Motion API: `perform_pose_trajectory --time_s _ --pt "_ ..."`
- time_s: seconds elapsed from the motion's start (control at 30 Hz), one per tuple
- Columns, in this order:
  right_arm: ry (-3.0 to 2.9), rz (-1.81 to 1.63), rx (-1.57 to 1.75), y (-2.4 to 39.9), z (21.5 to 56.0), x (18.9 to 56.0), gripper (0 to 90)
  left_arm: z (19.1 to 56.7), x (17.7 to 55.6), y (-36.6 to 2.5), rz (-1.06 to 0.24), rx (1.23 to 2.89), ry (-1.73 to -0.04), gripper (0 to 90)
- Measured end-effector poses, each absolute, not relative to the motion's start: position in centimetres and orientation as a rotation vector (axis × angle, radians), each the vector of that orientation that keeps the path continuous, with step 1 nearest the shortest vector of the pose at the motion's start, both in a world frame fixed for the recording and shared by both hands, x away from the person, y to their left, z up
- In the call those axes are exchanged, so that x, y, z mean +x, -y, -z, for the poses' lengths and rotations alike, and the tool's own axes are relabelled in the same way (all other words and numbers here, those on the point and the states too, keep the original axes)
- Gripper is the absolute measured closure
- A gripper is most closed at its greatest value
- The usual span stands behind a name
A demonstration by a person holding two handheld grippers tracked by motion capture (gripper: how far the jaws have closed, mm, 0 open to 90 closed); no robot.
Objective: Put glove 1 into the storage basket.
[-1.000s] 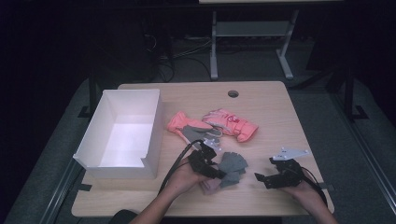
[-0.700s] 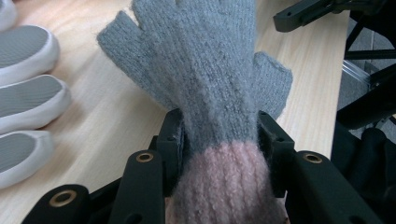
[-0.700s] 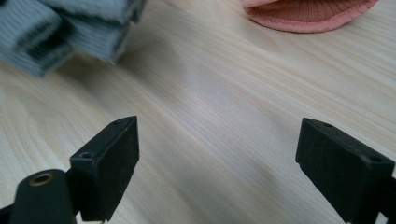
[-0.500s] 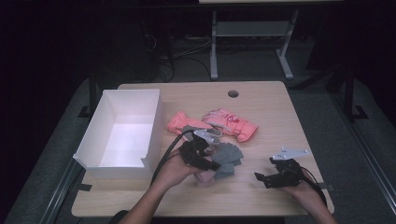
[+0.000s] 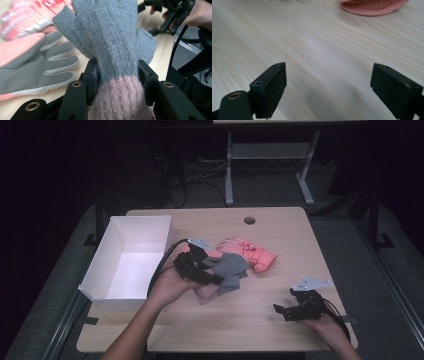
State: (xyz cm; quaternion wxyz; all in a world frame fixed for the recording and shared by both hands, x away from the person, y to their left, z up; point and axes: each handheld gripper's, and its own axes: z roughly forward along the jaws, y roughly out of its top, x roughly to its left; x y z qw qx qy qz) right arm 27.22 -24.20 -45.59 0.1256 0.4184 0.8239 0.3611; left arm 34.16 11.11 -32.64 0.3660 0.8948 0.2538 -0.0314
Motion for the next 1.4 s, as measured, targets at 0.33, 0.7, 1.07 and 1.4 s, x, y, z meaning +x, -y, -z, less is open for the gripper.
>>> perform_pose_trajectory --time_s 0.33,0.7,1.07,1.4 --pt "-2.400 -1.071 1.196 23.8 45.2 27.8 13.2 29.2 34.8 -14.6 -0.042 2.271 -0.729 59.2" --pt "-2.416 -1.099 1.174 24.2 45.1 28.9 13.3 27.0 36.3 -19.2 -0.126 2.219 -0.854 59.3" --pt "-2.437 -1.090 1.165 23.9 45.2 29.0 13.3 26.5 38.0 -23.7 -0.222 2.164 -0.989 59.3" --pt "-2.430 -1.095 1.167 24.2 45.3 29.1 13.3 29.3 39.3 -28.3 -0.311 2.115 -1.204 59.3"
